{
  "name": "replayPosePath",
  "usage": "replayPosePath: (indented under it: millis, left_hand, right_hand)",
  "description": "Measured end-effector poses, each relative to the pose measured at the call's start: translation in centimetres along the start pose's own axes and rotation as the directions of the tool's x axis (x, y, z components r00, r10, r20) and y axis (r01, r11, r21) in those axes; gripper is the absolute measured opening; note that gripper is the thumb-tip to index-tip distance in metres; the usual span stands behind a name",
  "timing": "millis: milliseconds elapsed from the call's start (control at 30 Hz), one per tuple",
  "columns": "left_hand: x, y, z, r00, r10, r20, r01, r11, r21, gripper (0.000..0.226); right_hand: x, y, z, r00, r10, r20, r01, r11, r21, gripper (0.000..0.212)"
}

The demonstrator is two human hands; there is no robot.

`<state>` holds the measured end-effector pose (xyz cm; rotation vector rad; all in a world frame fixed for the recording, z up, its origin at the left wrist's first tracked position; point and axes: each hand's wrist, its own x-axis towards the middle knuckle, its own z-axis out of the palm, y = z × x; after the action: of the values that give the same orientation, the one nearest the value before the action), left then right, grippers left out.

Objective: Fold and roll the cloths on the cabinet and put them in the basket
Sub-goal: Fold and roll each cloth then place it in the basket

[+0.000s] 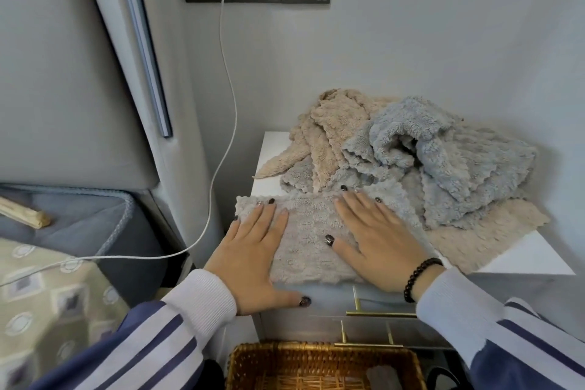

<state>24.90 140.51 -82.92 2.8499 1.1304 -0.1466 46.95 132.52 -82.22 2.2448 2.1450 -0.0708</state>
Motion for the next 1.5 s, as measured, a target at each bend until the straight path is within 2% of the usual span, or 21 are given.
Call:
replayPosePath:
  millis: [133, 233, 300, 400, 467, 567, 600, 667, 733, 767, 833, 900, 967, 1033, 1100, 1167, 1200, 1267, 1333, 1400, 1500]
  left_hand:
    - [-0.4, -1.1, 0.2, 0.998, 0.041, -0.038, -0.037, 0.993, 0.109, 0.122]
    - [-1.0, -0.8, 0.2, 0.980, 0.137, -0.147, -0.104, 0.972, 0.212, 0.120]
    - [-1.2, 0.0, 0.7, 0.940, 0.234, -0.248, -0.171, 0.953, 0.251, 0.115]
    - [-1.4, 2.3, 1.0, 0.863, 0.370, -0.344, -0.268, 0.912, 0.310, 0.109]
    - [-1.3, 3.7, 1.4, 0.857, 0.382, -0.345, -0.267, 0.903, 0.336, 0.107]
    - [-1.0, 4.4, 2.0, 0.851, 0.376, -0.368, -0.263, 0.910, 0.320, 0.095]
    - [-0.8, 4.1, 2.1, 0.837, 0.384, -0.389, -0.270, 0.910, 0.316, 0.091]
    - [-0.8, 3.2, 1.8, 0.822, 0.399, -0.406, -0.298, 0.909, 0.290, 0.092]
    - [-1.1, 2.2, 1.5, 0.827, 0.384, -0.412, -0.301, 0.919, 0.253, 0.093]
    - [-1.3, 1.9, 1.4, 0.829, 0.373, -0.417, -0.300, 0.926, 0.231, 0.087]
    - [-1.9, 1.6, 0.6, 0.832, 0.324, -0.450, -0.296, 0.946, 0.134, 0.059]
    - [-2.7, 1.5, -1.3, 0.854, 0.209, -0.476, -0.284, 0.955, -0.090, 0.037]
    - [-3.3, 1.1, -3.8, 0.862, 0.085, -0.500, -0.305, 0.874, -0.378, 0.027]
    - [-3.6, 1.0, -6.3, 0.852, -0.046, -0.521, -0.348, 0.694, -0.630, 0.019]
    - [-3.3, 1.1, -8.1, 0.845, -0.206, -0.494, -0.335, 0.516, -0.788, 0.017]
    - [-2.3, 0.8, -8.6, 0.867, -0.335, -0.369, -0.218, 0.410, -0.885, 0.014]
    - [-1.5, 0.4, -8.5, 0.884, -0.372, -0.282, -0.123, 0.397, -0.910, 0.012]
    - [0.0, -0.4, -7.9, 0.906, -0.403, -0.131, 0.071, 0.448, -0.891, 0.014]
    - [1.3, -1.1, -6.8, 0.909, -0.417, -0.008, 0.195, 0.443, -0.875, 0.018]
    - [2.3, -1.4, -5.6, 0.904, -0.419, 0.086, 0.261, 0.382, -0.887, 0.022]
    - [3.0, -1.7, -4.4, 0.887, -0.448, 0.113, 0.301, 0.374, -0.877, 0.025]
  right_hand:
    - [-1.1, 2.2, -0.1, 0.997, 0.071, 0.015, -0.071, 0.997, -0.030, 0.083]
    - [-2.4, 3.6, -0.1, 0.998, 0.063, -0.010, -0.063, 0.998, -0.008, 0.085]
    - [-3.2, 3.6, -0.1, 0.997, -0.019, -0.072, 0.017, 1.000, -0.018, 0.090]
    - [-4.4, 2.5, 0.6, 0.955, -0.215, -0.202, 0.199, 0.975, -0.099, 0.093]
    - [-4.8, 2.0, 1.7, 0.931, -0.294, -0.218, 0.264, 0.952, -0.156, 0.088]
    - [-4.7, 2.4, 1.7, 0.897, -0.323, -0.303, 0.289, 0.945, -0.153, 0.084]
    - [-4.7, 2.7, 1.4, 0.887, -0.320, -0.333, 0.295, 0.947, -0.127, 0.079]
    - [-5.1, 3.5, 0.6, 0.869, -0.306, -0.389, 0.310, 0.949, -0.054, 0.057]
    - [-5.7, 4.1, -0.7, 0.903, -0.228, -0.364, 0.268, 0.961, 0.063, 0.029]
    - [-6.0, 4.4, -1.4, 0.932, -0.166, -0.321, 0.219, 0.966, 0.137, 0.020]
    - [-6.5, 5.1, -2.8, 0.966, -0.060, -0.252, 0.134, 0.949, 0.287, 0.018]
    - [-7.0, 5.3, -4.3, 0.947, 0.043, -0.318, 0.108, 0.890, 0.442, 0.015]
    - [-7.4, 5.2, -6.3, 0.887, 0.192, -0.419, 0.105, 0.801, 0.590, 0.013]
    - [-7.5, 4.9, -8.3, 0.816, 0.333, -0.472, 0.138, 0.680, 0.720, 0.015]
    - [-7.0, 4.9, -9.6, 0.755, 0.413, -0.509, 0.186, 0.610, 0.770, 0.014]
    - [-5.9, 5.2, -9.8, 0.778, 0.424, -0.464, 0.155, 0.585, 0.796, 0.009]
    - [-5.0, 5.4, -9.4, 0.807, 0.413, -0.423, 0.106, 0.602, 0.791, 0.008]
    - [-3.2, 6.0, -7.9, 0.851, 0.415, -0.323, -0.044, 0.668, 0.743, 0.013]
    - [-1.5, 6.8, -6.1, 0.855, 0.448, -0.261, -0.182, 0.730, 0.659, 0.025]
    - [-0.5, 7.4, -4.4, 0.841, 0.478, -0.253, -0.241, 0.750, 0.616, 0.042]
    - [0.0, 7.4, -3.8, 0.802, 0.540, -0.256, -0.272, 0.711, 0.648, 0.052]
